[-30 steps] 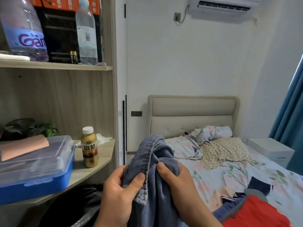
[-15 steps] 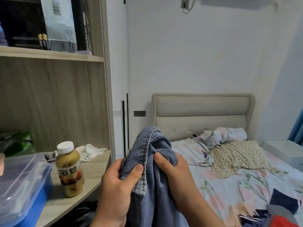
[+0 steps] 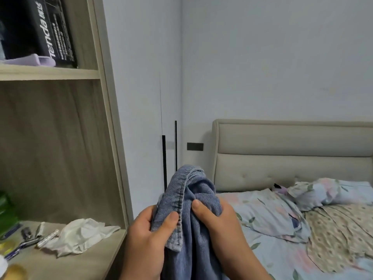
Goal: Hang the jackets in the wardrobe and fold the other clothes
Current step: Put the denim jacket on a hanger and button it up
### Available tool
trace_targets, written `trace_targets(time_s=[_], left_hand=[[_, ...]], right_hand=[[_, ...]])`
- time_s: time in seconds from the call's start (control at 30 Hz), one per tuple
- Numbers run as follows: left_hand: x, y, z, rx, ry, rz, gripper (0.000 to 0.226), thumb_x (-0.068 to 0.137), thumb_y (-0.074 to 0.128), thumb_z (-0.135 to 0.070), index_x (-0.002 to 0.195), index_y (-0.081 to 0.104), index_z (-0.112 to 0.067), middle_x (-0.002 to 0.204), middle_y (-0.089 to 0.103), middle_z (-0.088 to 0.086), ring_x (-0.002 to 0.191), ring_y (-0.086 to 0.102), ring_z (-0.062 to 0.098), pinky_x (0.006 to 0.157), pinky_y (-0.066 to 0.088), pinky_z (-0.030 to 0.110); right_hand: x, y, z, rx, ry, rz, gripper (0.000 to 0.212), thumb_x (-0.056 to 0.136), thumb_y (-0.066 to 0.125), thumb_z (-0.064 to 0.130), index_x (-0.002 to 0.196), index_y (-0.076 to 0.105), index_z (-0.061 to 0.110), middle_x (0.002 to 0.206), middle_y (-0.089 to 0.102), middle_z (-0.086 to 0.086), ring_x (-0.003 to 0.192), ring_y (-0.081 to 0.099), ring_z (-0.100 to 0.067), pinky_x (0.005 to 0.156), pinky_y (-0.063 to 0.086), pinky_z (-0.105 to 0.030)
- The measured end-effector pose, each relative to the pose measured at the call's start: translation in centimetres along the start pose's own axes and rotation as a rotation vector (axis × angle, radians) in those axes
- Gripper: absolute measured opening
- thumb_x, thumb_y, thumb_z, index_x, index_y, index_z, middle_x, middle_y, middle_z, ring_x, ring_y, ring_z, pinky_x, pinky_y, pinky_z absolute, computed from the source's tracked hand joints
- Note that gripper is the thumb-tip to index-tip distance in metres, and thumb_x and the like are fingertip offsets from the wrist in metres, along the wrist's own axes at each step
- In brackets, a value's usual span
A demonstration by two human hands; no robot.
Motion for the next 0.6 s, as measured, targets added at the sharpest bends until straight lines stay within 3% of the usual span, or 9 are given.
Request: trace_targets(time_s=[0.2,0.37,0.47,0.6], left_hand=[[5.4,0.5,2.5,-0.046,-0.026,-0.073,0.046,0.059,0.082,-0.044,0.096,0.075,-0.017,0.091,0.075,0.016,0.087,0.072,0.036,0.081,0.057,0.049],[9.7,0.7,4.9,0.007,-0.025,-0.141,0.044,0.054,0.08,-0.048,0.091,0.075,-0.024,0.086,0.076,0.009,0.082,0.073,0.03,0.076,0.057,0.045],[11.8,0.5,6.2,0.07,-0.018,-0.197,0.039,0.054,0.076,-0.051,0.087,0.074,-0.032,0.078,0.076,0.001,0.072,0.072,0.018,0.065,0.055,0.036],[14.3,0.6,8.4,0.119,-0.018,-0.287,0.019,0.072,0.085,-0.024,0.08,0.073,-0.035,0.069,0.073,-0.002,0.061,0.068,0.01,0.061,0.051,0.033]], right_hand=[[6.3,0.3,-1.9,-0.028,0.014,0.031,0.036,0.075,0.075,0.04,0.1,0.073,0.014,0.096,0.076,-0.009,0.094,0.072,-0.028,0.088,0.056,-0.049],[11.0,0.6,-4.5,-0.045,0.01,-0.03,0.042,0.065,0.077,0.049,0.095,0.073,0.019,0.093,0.076,-0.007,0.091,0.072,-0.026,0.086,0.057,-0.049],[13.6,0.7,-6.4,-0.046,0.011,-0.062,0.041,0.063,0.077,0.048,0.097,0.072,0.025,0.096,0.076,-0.005,0.091,0.072,-0.023,0.085,0.057,-0.047],[16.7,0.7,-8.8,-0.052,0.055,-0.043,0.035,0.062,0.077,0.051,0.092,0.068,0.036,0.098,0.075,-0.006,0.093,0.072,-0.025,0.089,0.055,-0.051]])
Point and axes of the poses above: each hand's wrist, its own x-axis towards the middle knuckle, its own y-axis out of the palm, z = x × y, the point moved 6 cm from there along x, towards the middle knuckle
